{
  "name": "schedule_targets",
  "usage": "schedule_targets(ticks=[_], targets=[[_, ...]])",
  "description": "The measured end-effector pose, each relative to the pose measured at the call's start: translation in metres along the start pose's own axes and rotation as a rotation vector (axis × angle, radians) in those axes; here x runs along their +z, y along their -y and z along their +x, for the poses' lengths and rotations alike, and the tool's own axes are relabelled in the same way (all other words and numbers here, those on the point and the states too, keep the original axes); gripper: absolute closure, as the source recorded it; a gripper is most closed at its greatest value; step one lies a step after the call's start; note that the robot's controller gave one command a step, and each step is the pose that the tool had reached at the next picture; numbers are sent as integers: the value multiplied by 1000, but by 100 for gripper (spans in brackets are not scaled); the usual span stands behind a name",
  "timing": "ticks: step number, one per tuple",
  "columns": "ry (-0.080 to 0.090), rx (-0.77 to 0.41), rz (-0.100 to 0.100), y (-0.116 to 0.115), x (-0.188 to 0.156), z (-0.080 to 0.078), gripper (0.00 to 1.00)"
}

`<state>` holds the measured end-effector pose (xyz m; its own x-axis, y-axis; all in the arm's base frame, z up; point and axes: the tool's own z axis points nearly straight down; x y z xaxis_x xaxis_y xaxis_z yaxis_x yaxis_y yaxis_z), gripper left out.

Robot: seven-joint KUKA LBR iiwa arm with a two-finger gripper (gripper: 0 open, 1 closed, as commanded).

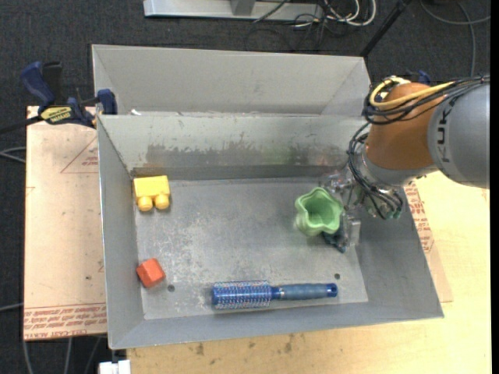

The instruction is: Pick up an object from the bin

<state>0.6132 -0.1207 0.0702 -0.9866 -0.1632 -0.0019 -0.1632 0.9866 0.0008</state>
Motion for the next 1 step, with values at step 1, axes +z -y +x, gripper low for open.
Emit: schedule_targets(ticks=[1], targets=[[4,1,2,1,-2,-1,100]])
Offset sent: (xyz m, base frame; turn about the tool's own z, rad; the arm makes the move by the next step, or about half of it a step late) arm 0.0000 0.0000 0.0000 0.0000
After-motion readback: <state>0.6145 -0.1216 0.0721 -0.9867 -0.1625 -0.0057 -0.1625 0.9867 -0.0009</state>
